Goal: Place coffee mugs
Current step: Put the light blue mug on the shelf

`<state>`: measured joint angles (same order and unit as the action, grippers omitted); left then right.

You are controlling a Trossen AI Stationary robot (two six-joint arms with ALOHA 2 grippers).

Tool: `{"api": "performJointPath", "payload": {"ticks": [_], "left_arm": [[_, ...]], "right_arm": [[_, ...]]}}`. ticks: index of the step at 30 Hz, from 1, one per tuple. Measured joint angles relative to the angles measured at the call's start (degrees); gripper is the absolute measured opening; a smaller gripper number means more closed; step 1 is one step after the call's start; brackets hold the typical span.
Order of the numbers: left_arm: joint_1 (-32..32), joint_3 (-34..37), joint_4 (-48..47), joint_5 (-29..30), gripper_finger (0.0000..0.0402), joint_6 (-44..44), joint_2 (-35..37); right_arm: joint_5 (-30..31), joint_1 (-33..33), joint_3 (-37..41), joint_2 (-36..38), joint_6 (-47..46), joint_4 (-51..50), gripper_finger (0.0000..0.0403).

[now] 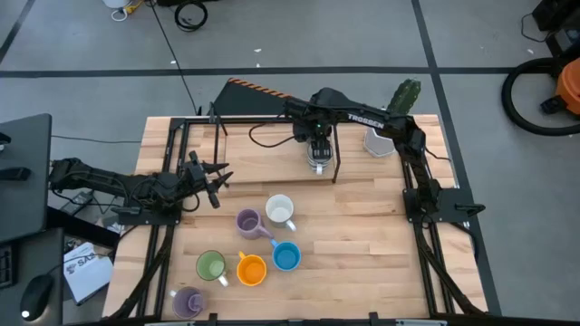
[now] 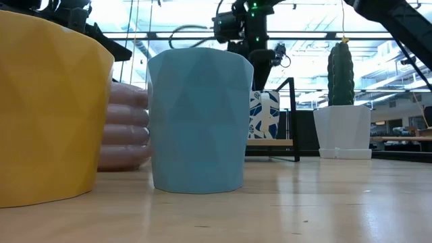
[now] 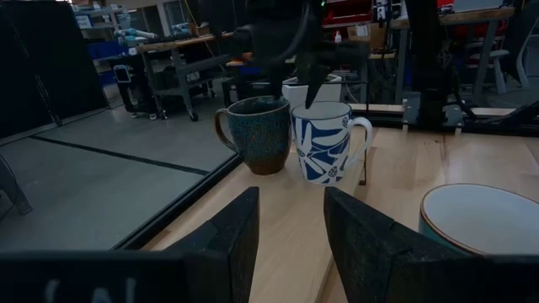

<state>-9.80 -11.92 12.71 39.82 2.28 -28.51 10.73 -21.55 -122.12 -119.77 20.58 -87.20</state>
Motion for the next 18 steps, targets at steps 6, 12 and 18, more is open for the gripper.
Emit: {"api": "performJointPath", "payload": {"ticks": [6, 12, 18], "left_arm": [[0.0, 0.0, 0.0, 0.02, 0.0141, -0.02, 0.0], [-0.02, 0.0, 0.0, 0.0, 0.0141, -0.02, 0.0], [0.0, 0.0, 0.0, 0.0, 0.0141, -0.02, 0.02]], "right_arm": [[2.46, 3.59, -4.83, 0.0, -2.5, -1.6, 0.0251], [3.23, 8.81, -7.2, 0.04, -3.55, -1.2, 0.0247], [-0.57, 13.93, -6.41, 0.1, -4.09, 5.11, 0.0247]]}}
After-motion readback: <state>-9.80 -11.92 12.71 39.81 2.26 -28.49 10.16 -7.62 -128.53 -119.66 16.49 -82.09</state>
